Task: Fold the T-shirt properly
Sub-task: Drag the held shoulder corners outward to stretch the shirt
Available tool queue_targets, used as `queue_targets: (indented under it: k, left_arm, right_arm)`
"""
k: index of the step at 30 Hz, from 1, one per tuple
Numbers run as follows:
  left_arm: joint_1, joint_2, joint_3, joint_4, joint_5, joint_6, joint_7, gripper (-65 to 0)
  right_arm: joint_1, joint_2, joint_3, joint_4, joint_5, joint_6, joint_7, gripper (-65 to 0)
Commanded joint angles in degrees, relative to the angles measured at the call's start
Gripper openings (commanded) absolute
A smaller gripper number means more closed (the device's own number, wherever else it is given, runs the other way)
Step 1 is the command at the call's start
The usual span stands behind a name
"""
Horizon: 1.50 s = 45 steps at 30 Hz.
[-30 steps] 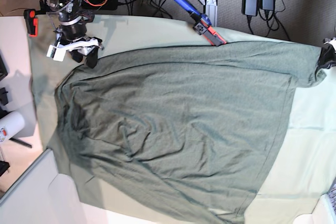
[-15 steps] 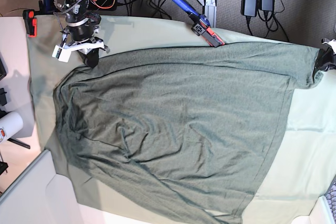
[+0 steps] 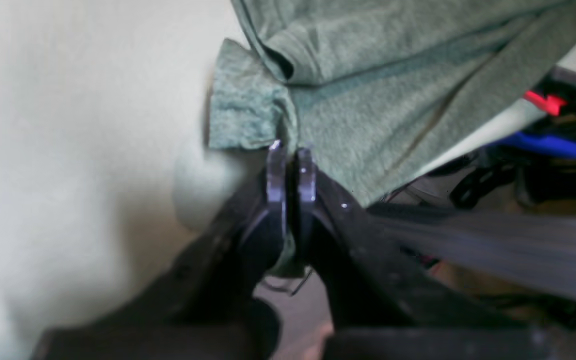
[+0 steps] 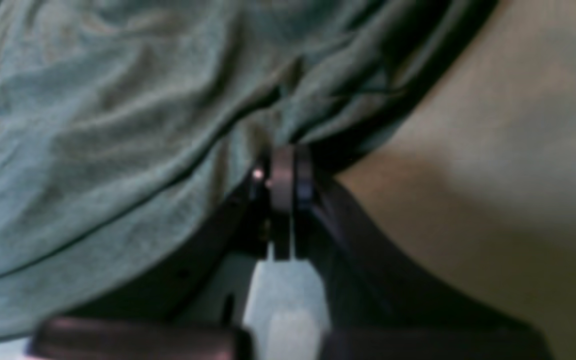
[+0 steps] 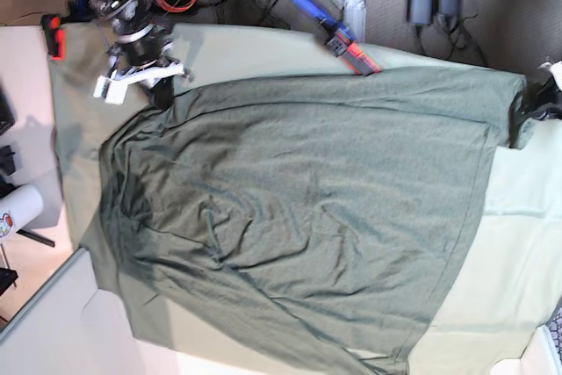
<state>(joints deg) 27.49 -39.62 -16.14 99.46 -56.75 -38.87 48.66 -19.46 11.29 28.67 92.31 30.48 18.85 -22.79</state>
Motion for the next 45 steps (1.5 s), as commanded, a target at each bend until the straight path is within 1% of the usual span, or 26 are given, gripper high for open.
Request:
queue_targets:
  k: [1, 5, 11, 16, 19, 23, 26, 30, 33, 35, 40, 42, 45]
  left_arm:
    - [0.35, -1.70, -1.22, 1.84, -1.18, -1.13, -0.74, -65.0]
    - [3.21, -3.48, -3.87, 5.09, -1.62, -1.13, -0.33, -65.0]
    - [8.02, -4.76, -9.14, 9.86, -9.55, -1.13, 4.59, -65.0]
    - [11.74, -6.43, -14.36, 14.56, -13.94, -1.13, 5.66, -65.0]
    - [12.70, -7.19, -15.47, 17.33, -15.74, -1.13, 5.70, -65.0]
    - [12.48, -7.23, -15.37, 20.26, -16.26, -1.13, 2.89, -65.0]
    - [10.60, -7.21, -15.37, 20.85, -16.26, -1.13, 1.99, -65.0]
    - [6.38, -7.21, -15.28, 20.83, -13.35, -1.13, -1.40, -65.0]
    - [3.10, -7.21, -13.57, 20.68, -11.23, -1.13, -2.93, -65.0]
    - [0.52, -7.19, -10.78, 20.00, -10.23, -1.13, -4.13, -65.0]
    - [-9.18, -6.99, 0.44, 15.69, -1.60, -1.13, -9.35, -65.0]
    - [-13.57, -6.88, 4.52, 12.96, -0.57, -1.13, -9.70, -65.0]
    - [-19.93, -6.91, 9.57, 8.31, -0.59, -1.13, -9.70, -65.0]
  right_arm:
    - [-0.50, 1.25, 0.87, 1.92, 0.61, 0.46, 1.29, -65.0]
    - [-2.34, 3.37, 1.84, 4.04, 1.55, 0.44, 1.29, -65.0]
    - [-2.95, 6.60, 4.46, 4.13, 4.57, 0.44, 0.31, -65.0]
    - [-2.95, 8.63, 6.91, 4.13, 5.95, 0.44, -0.20, -65.0]
    - [-2.84, 9.07, 7.19, 4.13, 6.08, 0.44, -0.20, -65.0]
    - [-2.78, 8.98, 7.23, 4.13, 6.43, 0.44, -0.17, -65.0]
    - [-1.84, 9.01, 7.74, 4.13, 6.43, 0.42, -0.20, -65.0]
    - [0.44, 9.01, 8.02, 4.11, 6.40, 0.44, -0.22, -65.0]
    - [1.88, 8.98, 8.02, 4.09, 6.05, 0.44, -0.28, -65.0]
    - [2.95, 9.01, 8.02, 3.98, 5.46, 0.44, -0.39, -65.0]
    - [4.96, 9.01, 8.02, 3.23, 4.42, 0.44, -0.33, -65.0]
    - [6.08, 8.98, 8.02, 2.14, 4.42, 0.44, -0.31, -65.0]
    - [8.41, 8.87, 8.02, -0.42, 4.31, 0.44, -0.15, -65.0]
